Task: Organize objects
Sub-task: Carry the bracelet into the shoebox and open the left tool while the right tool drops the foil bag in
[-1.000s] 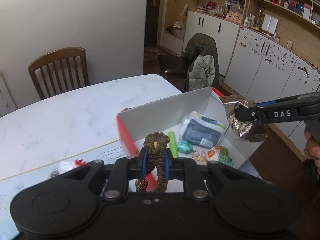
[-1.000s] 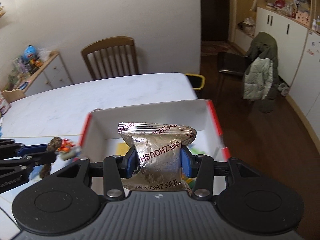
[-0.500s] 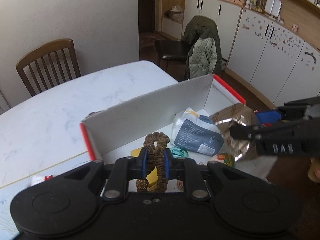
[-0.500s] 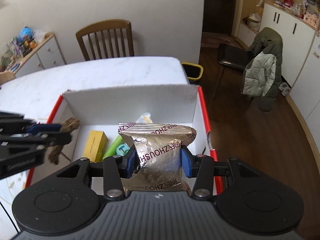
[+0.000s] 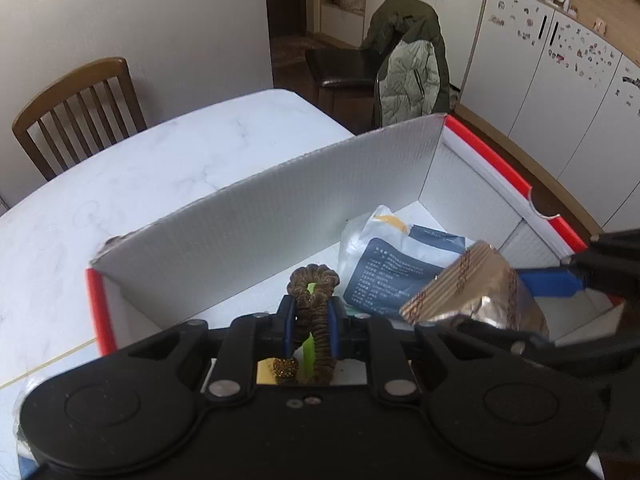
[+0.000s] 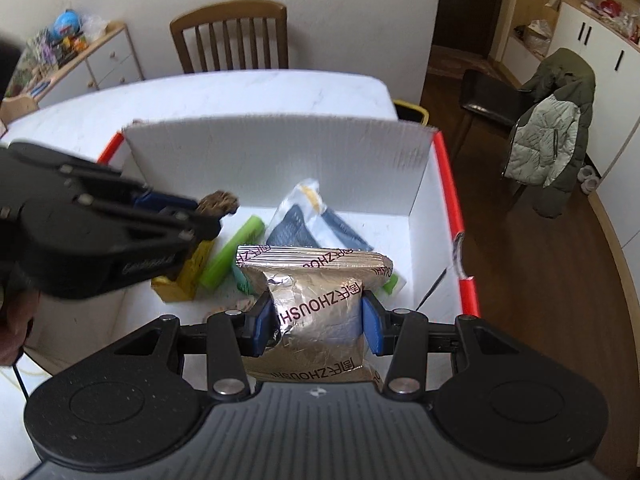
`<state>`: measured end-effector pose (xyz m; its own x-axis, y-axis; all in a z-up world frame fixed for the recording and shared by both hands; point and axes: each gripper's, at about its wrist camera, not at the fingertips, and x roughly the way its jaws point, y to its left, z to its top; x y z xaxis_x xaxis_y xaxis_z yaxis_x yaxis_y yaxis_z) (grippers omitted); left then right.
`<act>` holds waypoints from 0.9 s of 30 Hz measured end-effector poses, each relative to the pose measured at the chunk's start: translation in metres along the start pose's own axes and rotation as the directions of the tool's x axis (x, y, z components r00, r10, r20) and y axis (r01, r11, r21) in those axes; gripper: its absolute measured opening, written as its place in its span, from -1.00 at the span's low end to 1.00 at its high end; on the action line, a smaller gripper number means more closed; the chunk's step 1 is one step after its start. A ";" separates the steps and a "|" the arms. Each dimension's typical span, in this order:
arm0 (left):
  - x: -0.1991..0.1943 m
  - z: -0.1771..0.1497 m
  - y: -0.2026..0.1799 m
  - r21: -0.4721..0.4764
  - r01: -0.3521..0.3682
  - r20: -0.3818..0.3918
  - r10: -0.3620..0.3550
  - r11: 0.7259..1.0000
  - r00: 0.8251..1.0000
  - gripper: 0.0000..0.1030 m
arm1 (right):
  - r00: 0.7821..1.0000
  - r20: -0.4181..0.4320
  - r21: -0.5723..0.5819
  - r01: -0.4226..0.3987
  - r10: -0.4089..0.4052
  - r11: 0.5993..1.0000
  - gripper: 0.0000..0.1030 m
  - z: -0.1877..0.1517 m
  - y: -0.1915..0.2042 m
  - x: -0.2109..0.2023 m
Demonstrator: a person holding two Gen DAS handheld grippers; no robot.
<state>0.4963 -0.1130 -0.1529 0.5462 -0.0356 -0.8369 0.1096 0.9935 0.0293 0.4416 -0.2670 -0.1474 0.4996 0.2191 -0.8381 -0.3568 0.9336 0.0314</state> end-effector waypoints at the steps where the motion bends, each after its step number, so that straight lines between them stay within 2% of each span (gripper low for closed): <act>1: 0.003 0.001 -0.001 0.001 -0.001 -0.007 0.001 1.000 1.000 -0.72 | 1.000 -0.003 -0.003 0.001 -0.001 1.000 -0.14 0.000 0.000 0.002; 15: 0.041 0.008 -0.006 -0.004 0.008 -0.145 -0.009 1.000 0.989 -0.68 | 1.000 -0.007 -0.015 0.019 -0.019 1.000 -0.11 0.005 -0.004 0.011; 19: 0.043 0.010 -0.004 -0.026 0.008 -0.156 -0.012 1.000 0.988 -0.63 | 1.000 -0.013 -0.011 0.012 -0.012 1.000 -0.11 0.006 -0.006 0.011; 23: 0.043 0.010 -0.002 -0.040 0.005 -0.164 -0.011 0.999 0.986 -0.47 | 1.000 -0.006 -0.007 0.008 -0.008 1.000 -0.07 0.005 -0.010 0.009; 27: 0.038 0.007 0.004 -0.077 0.011 -0.161 -0.023 0.997 0.987 -0.18 | 1.000 0.009 0.000 -0.005 0.005 1.000 0.04 0.005 -0.016 0.003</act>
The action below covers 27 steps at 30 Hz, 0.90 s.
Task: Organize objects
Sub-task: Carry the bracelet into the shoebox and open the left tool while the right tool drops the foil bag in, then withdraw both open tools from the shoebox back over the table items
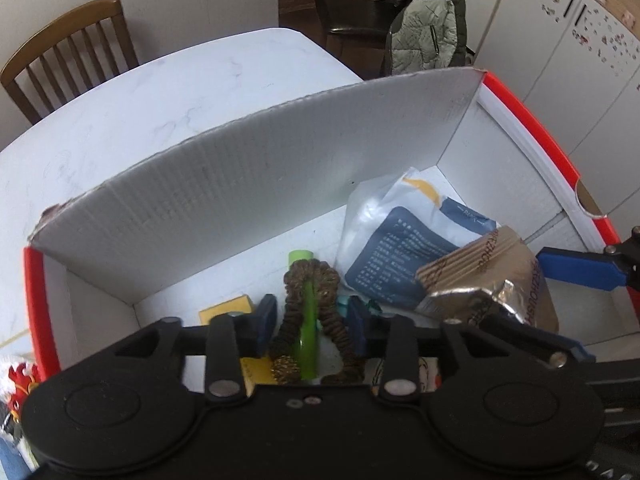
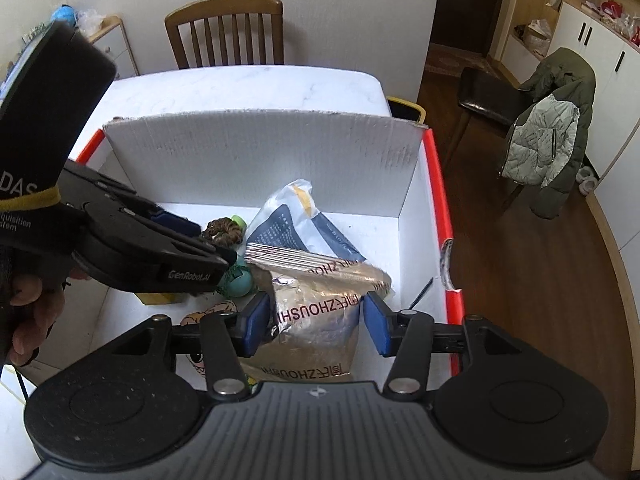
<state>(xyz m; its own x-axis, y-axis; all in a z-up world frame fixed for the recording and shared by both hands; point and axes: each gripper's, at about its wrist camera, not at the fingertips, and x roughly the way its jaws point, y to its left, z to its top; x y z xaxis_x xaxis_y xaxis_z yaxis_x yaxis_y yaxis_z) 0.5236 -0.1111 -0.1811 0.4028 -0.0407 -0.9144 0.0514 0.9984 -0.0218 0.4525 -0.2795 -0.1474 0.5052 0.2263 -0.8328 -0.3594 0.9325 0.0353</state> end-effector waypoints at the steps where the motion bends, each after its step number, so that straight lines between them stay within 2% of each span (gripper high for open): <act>1: -0.002 -0.001 0.000 -0.001 0.003 0.005 -0.003 1.000 1.000 -0.15 | 1.000 0.004 0.003 -0.003 0.003 1.000 0.05 0.000 -0.001 -0.002; 6: -0.016 -0.006 0.004 -0.009 0.010 0.039 -0.010 1.000 0.999 0.12 | 1.000 0.021 0.015 -0.018 0.018 1.000 0.08 0.000 -0.006 -0.013; 15: -0.054 -0.017 0.012 -0.026 0.030 0.118 -0.027 0.999 0.993 0.24 | 0.997 0.062 0.021 -0.051 0.049 0.998 0.12 -0.004 -0.009 -0.041; 27: -0.114 -0.043 0.017 -0.030 0.045 0.227 -0.037 0.999 0.973 0.41 | 0.986 0.141 0.040 -0.100 0.093 0.994 0.17 -0.009 0.005 -0.082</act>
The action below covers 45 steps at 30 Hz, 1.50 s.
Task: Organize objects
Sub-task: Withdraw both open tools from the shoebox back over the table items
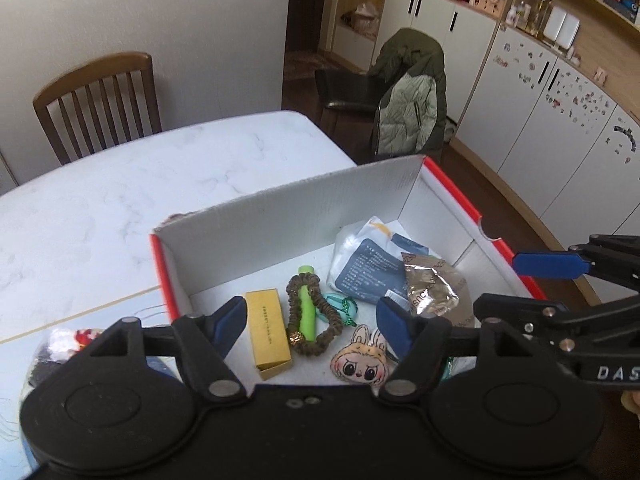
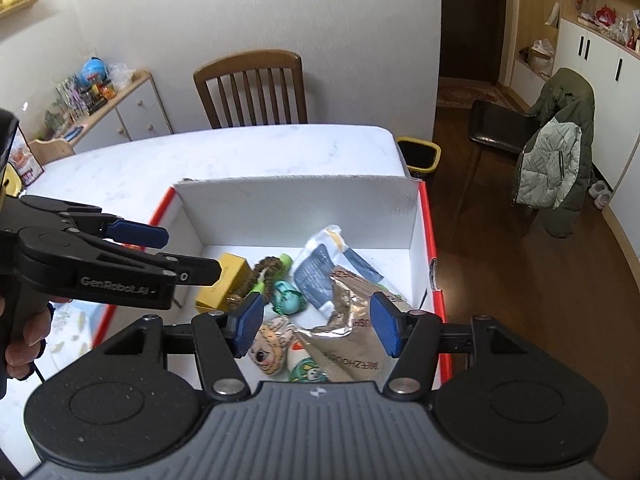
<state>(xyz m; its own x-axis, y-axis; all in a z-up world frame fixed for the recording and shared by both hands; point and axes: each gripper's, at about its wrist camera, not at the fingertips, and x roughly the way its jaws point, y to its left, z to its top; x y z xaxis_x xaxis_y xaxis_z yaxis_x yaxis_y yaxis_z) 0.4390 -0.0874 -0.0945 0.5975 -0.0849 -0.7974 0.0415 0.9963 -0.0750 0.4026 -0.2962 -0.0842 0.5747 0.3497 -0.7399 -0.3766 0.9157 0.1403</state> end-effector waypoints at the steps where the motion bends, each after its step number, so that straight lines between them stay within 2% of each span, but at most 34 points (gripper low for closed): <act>1: -0.005 -0.001 0.001 -0.002 -0.001 0.008 0.001 1.000 1.000 0.43 | 1.000 0.005 0.001 -0.001 0.001 1.000 0.18 0.000 0.003 -0.003; 7: -0.035 -0.012 0.013 -0.021 0.010 0.046 -0.009 1.000 0.999 0.55 | 0.999 0.033 0.002 -0.013 0.013 1.000 0.21 -0.004 0.021 -0.018; 14: -0.060 -0.027 0.034 -0.025 -0.002 0.091 0.004 1.000 0.996 0.73 | 0.996 0.082 0.003 -0.021 0.021 1.000 0.41 -0.005 0.050 -0.030; 24: -0.095 -0.053 0.078 -0.028 -0.007 0.145 0.011 1.000 0.989 0.98 | 0.995 0.097 0.024 -0.034 0.032 0.999 0.44 -0.009 0.104 -0.030; 34: -0.112 -0.070 0.130 -0.044 0.031 0.158 -0.024 0.999 0.987 0.99 | 0.994 0.097 0.032 -0.048 0.045 0.998 0.49 -0.013 0.163 -0.023; 41: -0.118 -0.085 0.164 -0.030 -0.007 0.204 0.013 1.000 0.979 0.99 | 0.994 0.101 0.028 -0.047 0.044 0.999 0.59 -0.016 0.201 -0.014; 45: -0.116 -0.092 0.189 -0.038 0.002 0.193 0.005 0.999 0.981 0.99 | 0.994 0.100 0.023 -0.035 0.032 0.999 0.61 -0.016 0.222 -0.007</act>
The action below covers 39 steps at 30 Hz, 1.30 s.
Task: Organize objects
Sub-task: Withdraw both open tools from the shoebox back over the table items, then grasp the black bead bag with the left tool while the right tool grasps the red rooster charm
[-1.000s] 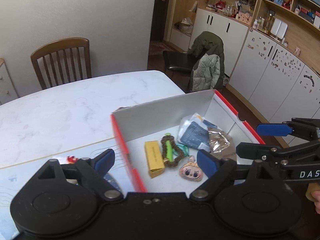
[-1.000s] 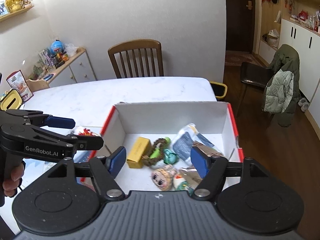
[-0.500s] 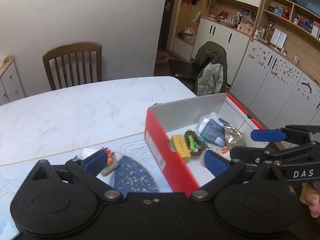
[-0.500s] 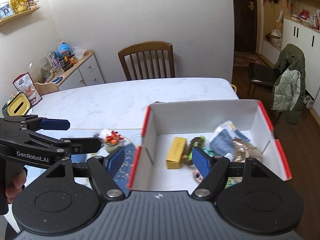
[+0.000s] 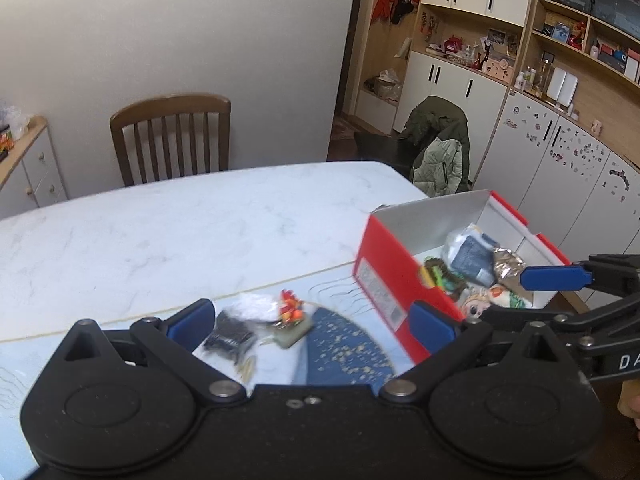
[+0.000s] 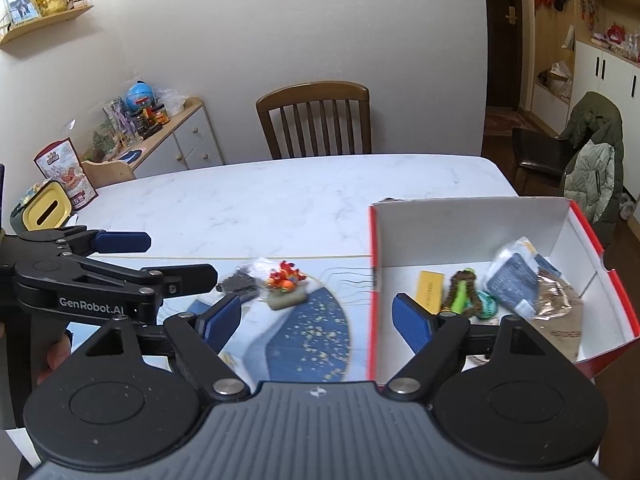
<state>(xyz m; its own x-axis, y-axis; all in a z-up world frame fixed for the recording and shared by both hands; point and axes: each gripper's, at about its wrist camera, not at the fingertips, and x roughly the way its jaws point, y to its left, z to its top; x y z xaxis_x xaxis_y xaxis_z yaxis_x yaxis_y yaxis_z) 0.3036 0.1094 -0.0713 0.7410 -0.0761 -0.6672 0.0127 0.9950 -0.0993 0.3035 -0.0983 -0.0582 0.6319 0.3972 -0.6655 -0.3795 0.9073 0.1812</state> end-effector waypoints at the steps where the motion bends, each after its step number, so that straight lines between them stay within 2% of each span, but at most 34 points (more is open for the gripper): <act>1: 0.001 -0.002 0.007 -0.005 0.001 -0.009 -0.001 1.000 1.000 0.99 | 1.000 -0.007 0.001 0.004 -0.004 1.000 0.61 0.000 0.005 0.003; 4: 0.006 -0.008 0.026 -0.021 0.003 -0.033 -0.004 1.000 0.999 0.99 | 1.000 -0.019 -0.005 0.015 -0.015 1.000 0.61 0.000 0.018 0.011; 15: 0.035 -0.028 0.076 -0.040 -0.037 -0.033 0.036 0.999 0.999 0.99 | 0.996 -0.080 0.000 0.042 -0.042 0.999 0.61 0.014 0.041 0.055; 19: 0.049 -0.035 0.081 -0.011 -0.052 -0.037 0.052 0.999 0.998 0.99 | 0.993 -0.109 -0.036 0.046 -0.050 0.998 0.61 0.020 0.049 0.077; 33: 0.102 -0.047 0.088 0.040 -0.058 -0.049 0.060 0.998 0.997 0.99 | 0.972 -0.232 -0.024 0.039 -0.043 0.999 0.61 0.029 0.046 0.164; 39: 0.116 -0.046 0.088 0.039 -0.051 -0.051 0.053 0.998 0.997 0.98 | 0.966 -0.252 0.034 0.058 -0.047 0.998 0.61 0.040 0.033 0.190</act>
<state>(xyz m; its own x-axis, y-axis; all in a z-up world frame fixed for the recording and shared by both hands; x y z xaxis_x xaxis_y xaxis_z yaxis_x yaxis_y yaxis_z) 0.3597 0.1849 -0.1907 0.7057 -0.0261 -0.7081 0.0009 0.9994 -0.0359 0.4379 0.0130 -0.1502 0.4580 0.3064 -0.8345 -0.3191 0.9328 0.1673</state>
